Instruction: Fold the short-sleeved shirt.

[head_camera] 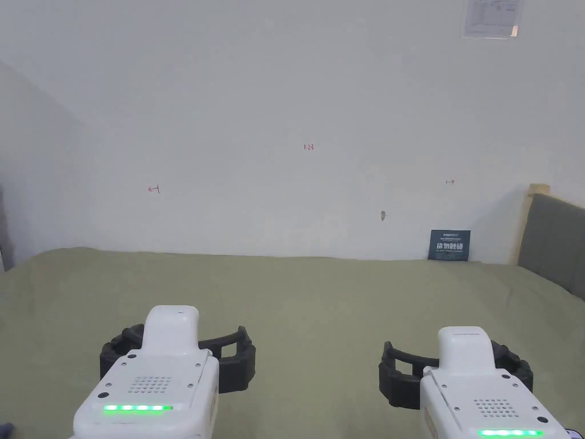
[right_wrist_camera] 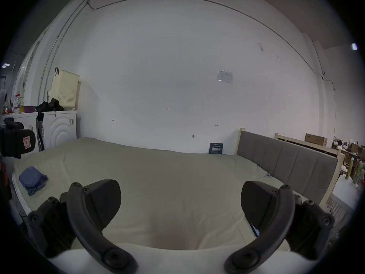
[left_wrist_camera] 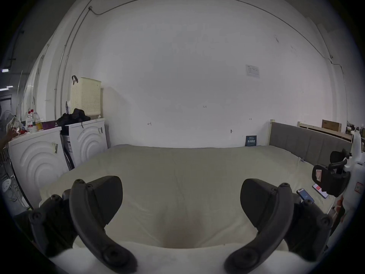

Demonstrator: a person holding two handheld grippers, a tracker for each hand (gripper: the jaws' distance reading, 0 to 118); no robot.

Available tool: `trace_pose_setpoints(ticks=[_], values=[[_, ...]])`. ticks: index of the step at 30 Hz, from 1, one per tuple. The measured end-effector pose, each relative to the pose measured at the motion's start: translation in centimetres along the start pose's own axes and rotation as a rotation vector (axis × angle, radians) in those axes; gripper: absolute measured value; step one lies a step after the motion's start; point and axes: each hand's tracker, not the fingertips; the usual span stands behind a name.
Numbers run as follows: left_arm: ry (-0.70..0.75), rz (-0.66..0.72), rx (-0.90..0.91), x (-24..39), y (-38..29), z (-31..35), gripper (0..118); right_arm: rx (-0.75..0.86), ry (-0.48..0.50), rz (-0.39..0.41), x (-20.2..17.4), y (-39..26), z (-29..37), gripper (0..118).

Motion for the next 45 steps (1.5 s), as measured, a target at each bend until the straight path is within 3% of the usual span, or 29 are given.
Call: trace_pose_setpoints(ticks=[8,19,45], values=[[-0.008,0.037,-0.025,-0.9,-0.8,-0.7,118,-0.029,-0.01,-0.051,0.9,-0.1,-0.5,118],[-0.022,0.011,-0.044,0.1,-1.8,-1.4,118,-0.016,-0.023,0.004,0.3,-0.4,-0.3,118],[-0.04,0.001,-0.052,0.9,-2.0,-2.2,118,-0.027,-0.027,-0.021,0.6,-0.5,-1.1,118]])
